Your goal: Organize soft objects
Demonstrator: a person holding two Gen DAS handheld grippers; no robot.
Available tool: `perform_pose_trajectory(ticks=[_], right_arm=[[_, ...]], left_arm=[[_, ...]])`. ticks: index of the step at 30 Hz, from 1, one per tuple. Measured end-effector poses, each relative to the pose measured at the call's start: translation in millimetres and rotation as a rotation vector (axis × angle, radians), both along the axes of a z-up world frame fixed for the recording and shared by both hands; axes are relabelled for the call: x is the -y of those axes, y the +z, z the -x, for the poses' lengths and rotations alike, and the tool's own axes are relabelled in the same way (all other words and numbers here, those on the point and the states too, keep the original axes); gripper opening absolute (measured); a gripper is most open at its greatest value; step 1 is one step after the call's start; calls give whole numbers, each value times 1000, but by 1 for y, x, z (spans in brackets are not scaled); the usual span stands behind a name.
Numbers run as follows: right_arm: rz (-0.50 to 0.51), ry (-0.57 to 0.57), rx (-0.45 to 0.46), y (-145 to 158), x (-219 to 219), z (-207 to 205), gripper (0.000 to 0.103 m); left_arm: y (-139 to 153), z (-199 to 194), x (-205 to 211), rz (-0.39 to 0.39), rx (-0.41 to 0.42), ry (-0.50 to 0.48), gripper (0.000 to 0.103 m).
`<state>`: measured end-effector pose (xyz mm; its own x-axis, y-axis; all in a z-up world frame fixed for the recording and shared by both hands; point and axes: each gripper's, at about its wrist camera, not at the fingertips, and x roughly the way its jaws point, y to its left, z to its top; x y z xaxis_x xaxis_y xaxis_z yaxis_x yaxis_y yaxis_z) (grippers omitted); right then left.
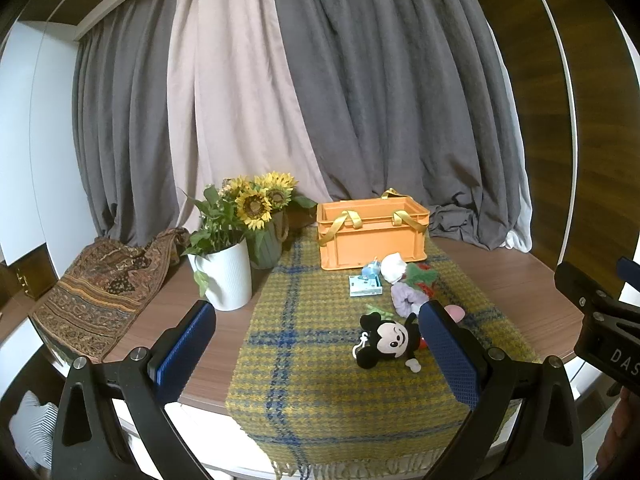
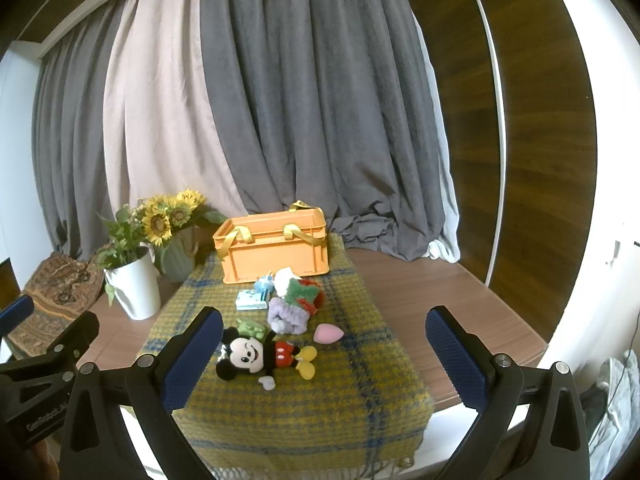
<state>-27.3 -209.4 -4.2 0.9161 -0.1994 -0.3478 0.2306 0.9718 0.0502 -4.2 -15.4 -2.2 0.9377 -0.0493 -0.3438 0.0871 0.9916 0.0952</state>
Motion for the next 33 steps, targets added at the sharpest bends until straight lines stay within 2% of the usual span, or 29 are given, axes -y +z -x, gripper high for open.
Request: perform_pose_trajectory(ticks=[33], right_arm=[[-5, -4, -7, -3, 6, -4, 103]], left_arm=[[-2, -4, 6, -2, -8, -23, 103]])
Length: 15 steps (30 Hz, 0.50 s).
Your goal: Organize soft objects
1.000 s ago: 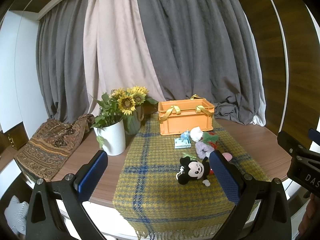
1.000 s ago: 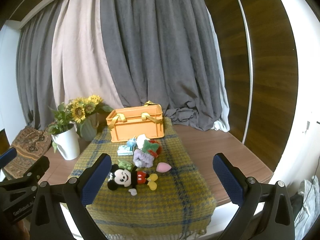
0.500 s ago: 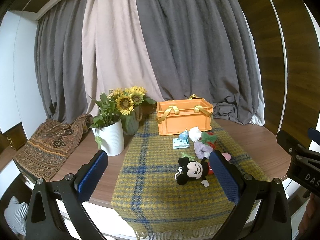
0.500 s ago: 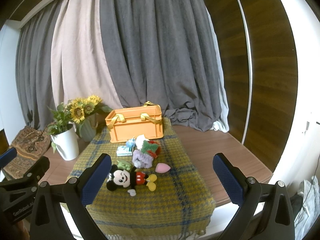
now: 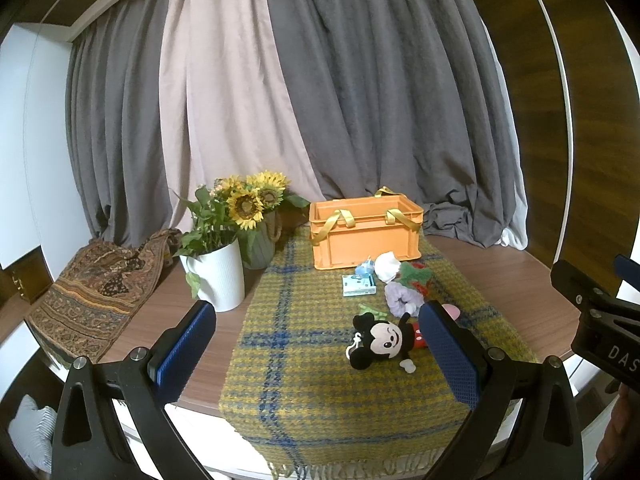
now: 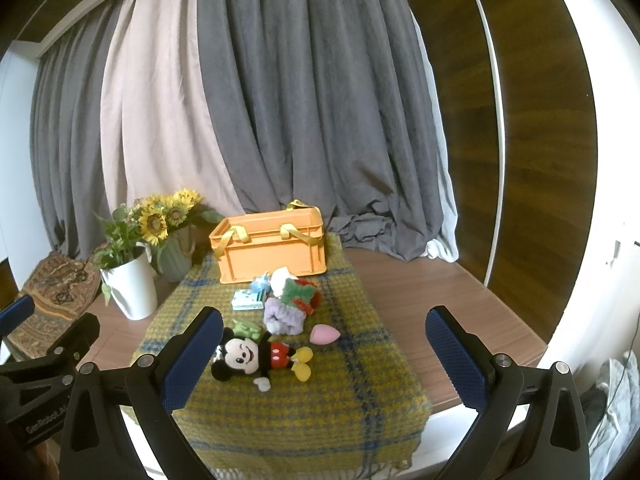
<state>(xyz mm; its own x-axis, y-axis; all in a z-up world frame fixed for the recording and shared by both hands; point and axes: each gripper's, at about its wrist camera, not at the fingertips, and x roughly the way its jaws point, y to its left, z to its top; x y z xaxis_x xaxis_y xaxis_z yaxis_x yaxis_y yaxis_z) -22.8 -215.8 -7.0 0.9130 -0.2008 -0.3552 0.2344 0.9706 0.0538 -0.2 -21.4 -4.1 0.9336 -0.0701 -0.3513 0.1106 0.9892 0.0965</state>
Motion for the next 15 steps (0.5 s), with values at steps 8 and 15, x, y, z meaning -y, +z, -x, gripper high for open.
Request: perform_pose_trajectory(ticks=[8, 15], right_arm=[[-2, 0, 0, -1, 2, -1, 103], [-4, 0, -1, -1, 2, -1, 103]], left_arm=[[0, -1, 3, -1, -2, -3, 103], [-1, 0, 3, -2, -1, -4, 103]])
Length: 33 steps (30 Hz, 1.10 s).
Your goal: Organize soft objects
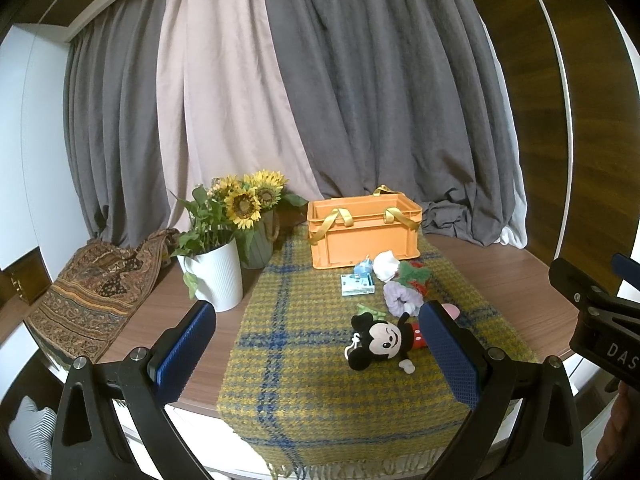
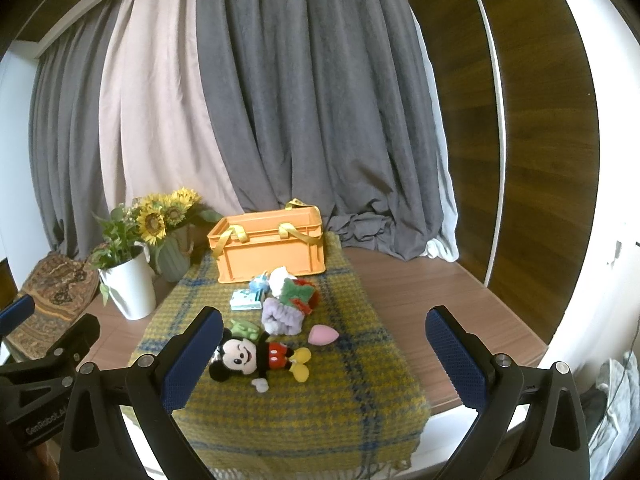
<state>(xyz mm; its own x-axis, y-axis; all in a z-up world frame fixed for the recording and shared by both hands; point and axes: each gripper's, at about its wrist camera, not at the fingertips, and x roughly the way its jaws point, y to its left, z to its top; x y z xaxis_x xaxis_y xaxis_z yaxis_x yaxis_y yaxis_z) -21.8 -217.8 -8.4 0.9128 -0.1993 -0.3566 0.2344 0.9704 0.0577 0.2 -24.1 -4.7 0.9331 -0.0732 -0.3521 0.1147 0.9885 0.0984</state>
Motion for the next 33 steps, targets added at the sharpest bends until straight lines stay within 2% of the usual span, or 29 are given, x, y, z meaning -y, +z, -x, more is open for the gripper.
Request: perform_pose_trajectory(ticks=[12, 18, 24, 33], right_arm=[[-9, 7, -34, -12, 1, -16, 103], [-7, -1, -90, -30, 2, -36, 103], [-1, 5, -144, -51, 5, -57, 102], [-4, 35, -232, -85, 7, -90, 100]], left_arm=[[-11, -16, 1, -16, -40, -19, 103], [-30, -38, 7, -57, -79, -54, 103], [-51, -62, 13, -64, -135, -99, 103], [-84, -96, 21, -63, -190, -113, 100]])
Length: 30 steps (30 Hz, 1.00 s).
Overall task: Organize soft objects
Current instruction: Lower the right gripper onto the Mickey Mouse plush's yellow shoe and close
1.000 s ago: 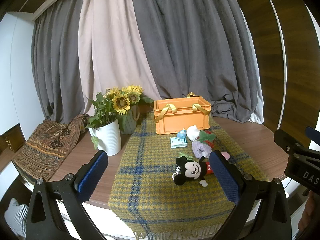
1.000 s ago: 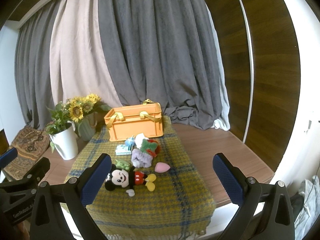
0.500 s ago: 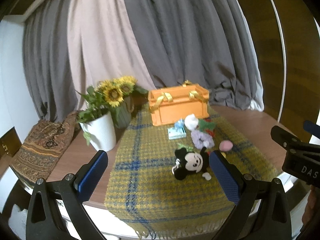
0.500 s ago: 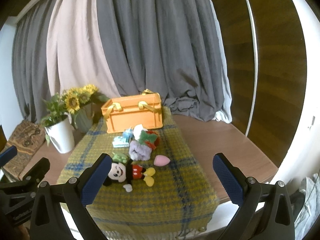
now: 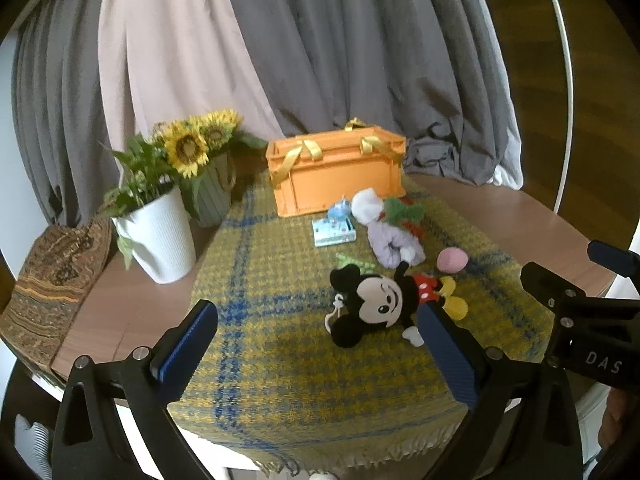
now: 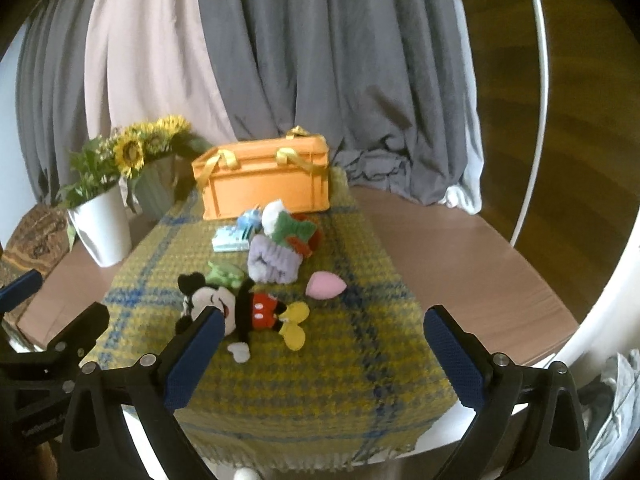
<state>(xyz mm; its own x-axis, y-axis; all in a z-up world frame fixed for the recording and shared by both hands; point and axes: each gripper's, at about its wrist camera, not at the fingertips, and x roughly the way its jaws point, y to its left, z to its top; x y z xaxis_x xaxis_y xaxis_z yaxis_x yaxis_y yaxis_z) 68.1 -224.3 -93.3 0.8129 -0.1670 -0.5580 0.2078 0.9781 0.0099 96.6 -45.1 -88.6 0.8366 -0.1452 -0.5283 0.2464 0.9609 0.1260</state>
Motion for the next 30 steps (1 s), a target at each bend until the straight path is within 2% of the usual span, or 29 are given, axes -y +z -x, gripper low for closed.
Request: perform_pose_trajectory(ticks=[8, 14, 16, 18, 23, 27, 30], right_arm=[[15, 23, -66, -29, -3, -30, 91], [23, 43, -127, -55, -6, -56, 76], [23, 50, -148, -63, -6, -62, 70], [31, 59, -166, -71, -8, -67, 65], [41, 65, -201, -86, -9, -79, 61], [32, 56, -216, -93, -7, -85, 58], [40, 59, -225, -98, -8, -89, 53]], left_arm=[[-34, -30, 3, -16, -78, -12, 91], [-59, -53, 7, -28, -132, -35, 80], [-67, -58, 9, -31, -147, -50, 71], [-75, -62, 10, -37, -158, -59, 71], [-89, -72, 11, -25, -197, -75, 65], [-99, -81, 12, -16, -221, -81, 54], [-105, -85, 13, -15, -234, -81, 49]])
